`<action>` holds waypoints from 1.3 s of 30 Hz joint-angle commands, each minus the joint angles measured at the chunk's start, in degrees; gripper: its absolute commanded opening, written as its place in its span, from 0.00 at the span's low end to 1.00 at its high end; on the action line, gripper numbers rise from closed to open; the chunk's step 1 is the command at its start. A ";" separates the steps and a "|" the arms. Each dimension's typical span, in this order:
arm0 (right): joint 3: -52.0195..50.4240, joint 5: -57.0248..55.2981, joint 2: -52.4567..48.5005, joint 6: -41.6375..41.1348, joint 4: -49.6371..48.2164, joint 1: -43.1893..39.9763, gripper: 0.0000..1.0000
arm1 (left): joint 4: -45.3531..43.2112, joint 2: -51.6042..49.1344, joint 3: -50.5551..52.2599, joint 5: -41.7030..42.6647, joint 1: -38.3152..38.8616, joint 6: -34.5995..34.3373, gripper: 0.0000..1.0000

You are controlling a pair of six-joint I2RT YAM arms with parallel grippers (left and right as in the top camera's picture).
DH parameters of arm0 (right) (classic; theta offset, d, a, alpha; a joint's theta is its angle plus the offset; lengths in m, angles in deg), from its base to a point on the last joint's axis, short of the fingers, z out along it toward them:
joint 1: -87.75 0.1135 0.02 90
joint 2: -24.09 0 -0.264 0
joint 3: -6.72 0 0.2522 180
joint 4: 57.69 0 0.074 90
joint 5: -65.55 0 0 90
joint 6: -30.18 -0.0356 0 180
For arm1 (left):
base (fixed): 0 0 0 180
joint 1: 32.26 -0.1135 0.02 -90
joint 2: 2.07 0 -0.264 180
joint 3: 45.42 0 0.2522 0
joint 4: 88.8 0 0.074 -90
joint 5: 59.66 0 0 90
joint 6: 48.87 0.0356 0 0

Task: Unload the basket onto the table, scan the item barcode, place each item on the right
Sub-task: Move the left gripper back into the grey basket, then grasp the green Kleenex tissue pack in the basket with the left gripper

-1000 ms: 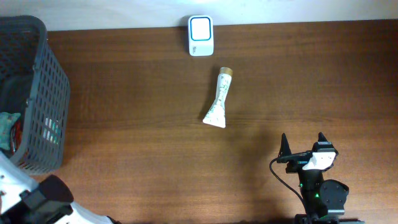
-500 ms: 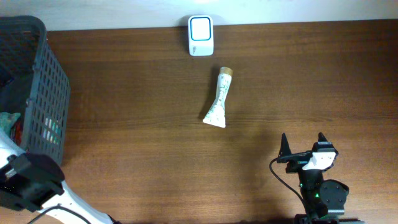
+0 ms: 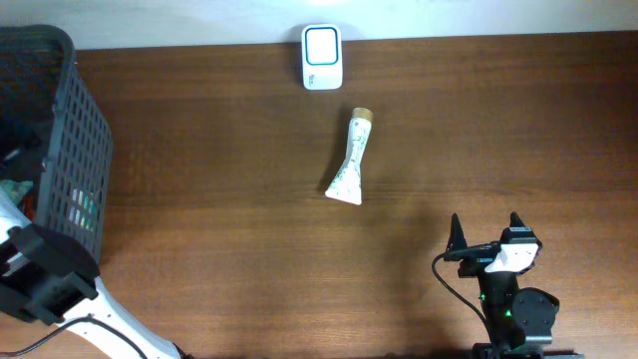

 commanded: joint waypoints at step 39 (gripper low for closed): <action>-0.48 -0.31 0.48 -0.22 0.15 0.52 0.99 | -5.99 -1.16 17.14 3.28 0.50 0.94 0.95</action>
